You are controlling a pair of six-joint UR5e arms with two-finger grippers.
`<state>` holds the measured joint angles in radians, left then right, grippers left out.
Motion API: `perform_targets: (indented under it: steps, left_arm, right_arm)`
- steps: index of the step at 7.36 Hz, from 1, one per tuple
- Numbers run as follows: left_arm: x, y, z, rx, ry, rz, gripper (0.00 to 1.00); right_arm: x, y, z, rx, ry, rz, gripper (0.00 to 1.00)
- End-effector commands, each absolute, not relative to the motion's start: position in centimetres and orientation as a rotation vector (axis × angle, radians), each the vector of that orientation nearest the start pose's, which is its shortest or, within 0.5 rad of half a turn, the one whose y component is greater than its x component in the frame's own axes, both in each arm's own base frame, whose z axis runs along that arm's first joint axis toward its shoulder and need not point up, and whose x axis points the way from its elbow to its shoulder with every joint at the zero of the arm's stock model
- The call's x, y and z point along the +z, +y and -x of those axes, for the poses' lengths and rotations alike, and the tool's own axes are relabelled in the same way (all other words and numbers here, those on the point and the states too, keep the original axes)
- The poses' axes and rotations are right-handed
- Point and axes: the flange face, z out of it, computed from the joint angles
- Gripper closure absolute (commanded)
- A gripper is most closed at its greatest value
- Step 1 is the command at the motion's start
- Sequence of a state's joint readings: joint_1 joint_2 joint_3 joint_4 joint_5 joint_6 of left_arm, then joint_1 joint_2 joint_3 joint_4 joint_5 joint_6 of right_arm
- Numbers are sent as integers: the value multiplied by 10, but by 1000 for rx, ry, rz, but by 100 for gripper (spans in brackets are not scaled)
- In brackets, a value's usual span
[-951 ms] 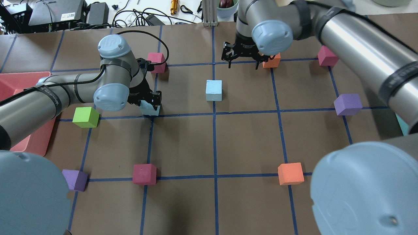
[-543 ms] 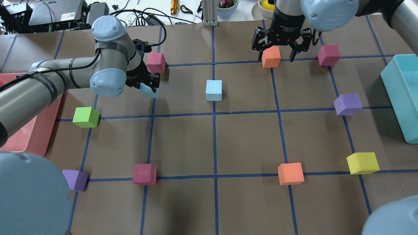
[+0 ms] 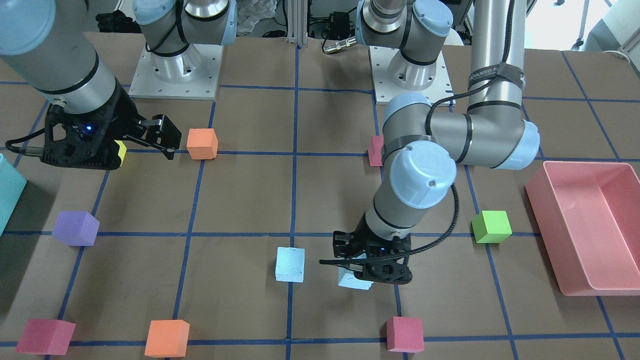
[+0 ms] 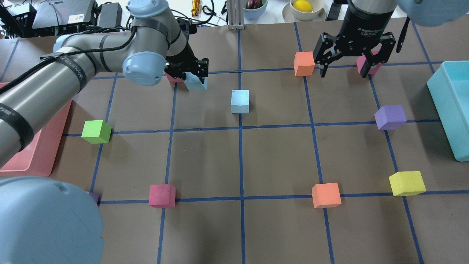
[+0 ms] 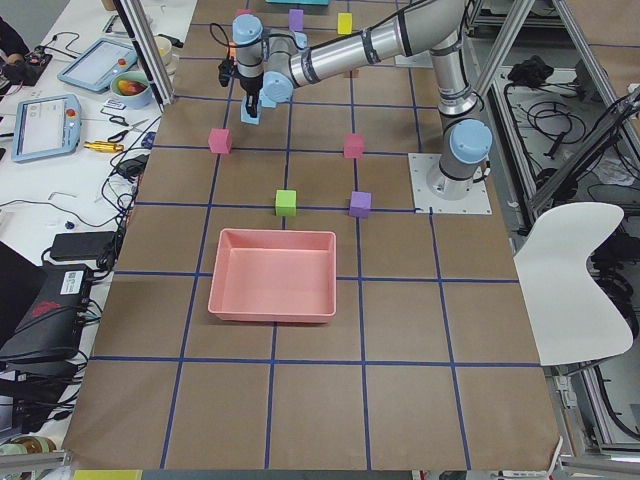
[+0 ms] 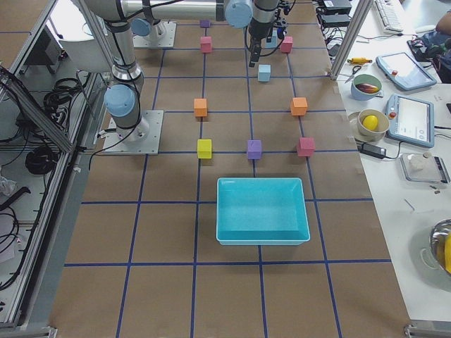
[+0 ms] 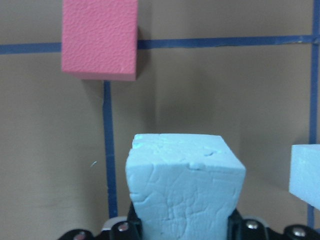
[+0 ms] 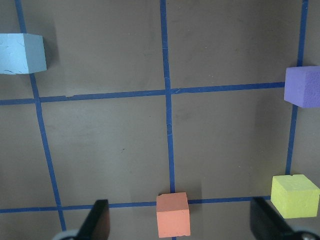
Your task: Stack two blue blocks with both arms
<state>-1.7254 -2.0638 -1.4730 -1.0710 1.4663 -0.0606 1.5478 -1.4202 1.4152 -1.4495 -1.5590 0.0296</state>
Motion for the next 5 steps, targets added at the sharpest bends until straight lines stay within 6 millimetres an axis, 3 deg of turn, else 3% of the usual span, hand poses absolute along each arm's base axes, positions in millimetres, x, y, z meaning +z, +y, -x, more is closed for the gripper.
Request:
perform_targets:
  steps: [1,3,5]
  left_arm:
    - [305,-623,315,-72,3192,-250,100]
    - [272,-623,339,-6,3189,-128,100]
    - [277,-633,363,-14,3190,-123,100]
  right_arm:
    - [490,-542,-118,101,3131,-113,0]
    - [500,-533,-119,92,3129,-111,0]
    - [511,-522,-122,75,3129,-101,0]
